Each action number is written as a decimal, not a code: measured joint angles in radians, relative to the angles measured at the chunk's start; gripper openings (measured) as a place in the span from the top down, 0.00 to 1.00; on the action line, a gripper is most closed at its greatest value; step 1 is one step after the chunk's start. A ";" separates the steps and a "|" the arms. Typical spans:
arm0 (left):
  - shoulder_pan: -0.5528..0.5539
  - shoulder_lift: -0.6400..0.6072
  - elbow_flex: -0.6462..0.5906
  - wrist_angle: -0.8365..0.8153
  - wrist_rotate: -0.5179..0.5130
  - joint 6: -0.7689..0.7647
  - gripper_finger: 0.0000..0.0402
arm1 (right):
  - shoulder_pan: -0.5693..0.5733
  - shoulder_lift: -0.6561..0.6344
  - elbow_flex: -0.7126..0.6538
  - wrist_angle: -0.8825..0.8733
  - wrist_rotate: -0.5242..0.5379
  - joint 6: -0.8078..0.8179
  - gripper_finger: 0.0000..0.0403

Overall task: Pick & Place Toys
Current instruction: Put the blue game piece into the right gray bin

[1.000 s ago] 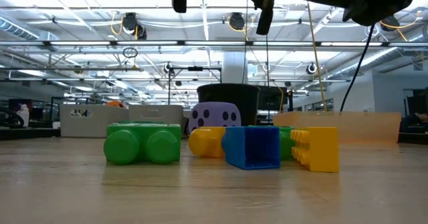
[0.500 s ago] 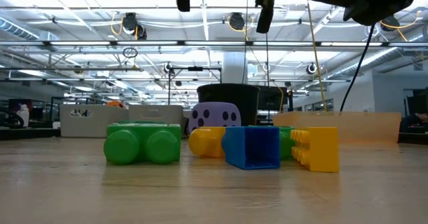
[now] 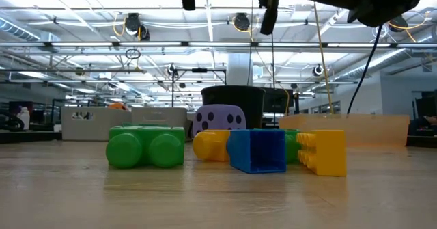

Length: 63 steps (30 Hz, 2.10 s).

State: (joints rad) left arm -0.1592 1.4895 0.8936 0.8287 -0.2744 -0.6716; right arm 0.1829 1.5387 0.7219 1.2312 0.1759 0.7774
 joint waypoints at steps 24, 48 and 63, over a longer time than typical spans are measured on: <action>0.078 -0.006 0.223 -0.501 0.203 0.064 0.47 | -0.006 -0.208 0.000 -0.412 -0.087 -0.074 0.66; 0.103 0.113 0.598 -1.078 0.335 0.224 0.47 | -0.025 -0.319 0.000 -0.765 -0.335 -0.057 0.66; 0.155 0.240 0.733 -1.247 0.553 0.218 0.47 | -0.028 -0.304 0.000 -0.772 -0.388 -0.059 0.66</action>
State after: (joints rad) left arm -0.0040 1.7290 1.6268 -0.4183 0.2790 -0.4539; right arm 0.1550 1.2343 0.7223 0.4589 -0.2122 0.7181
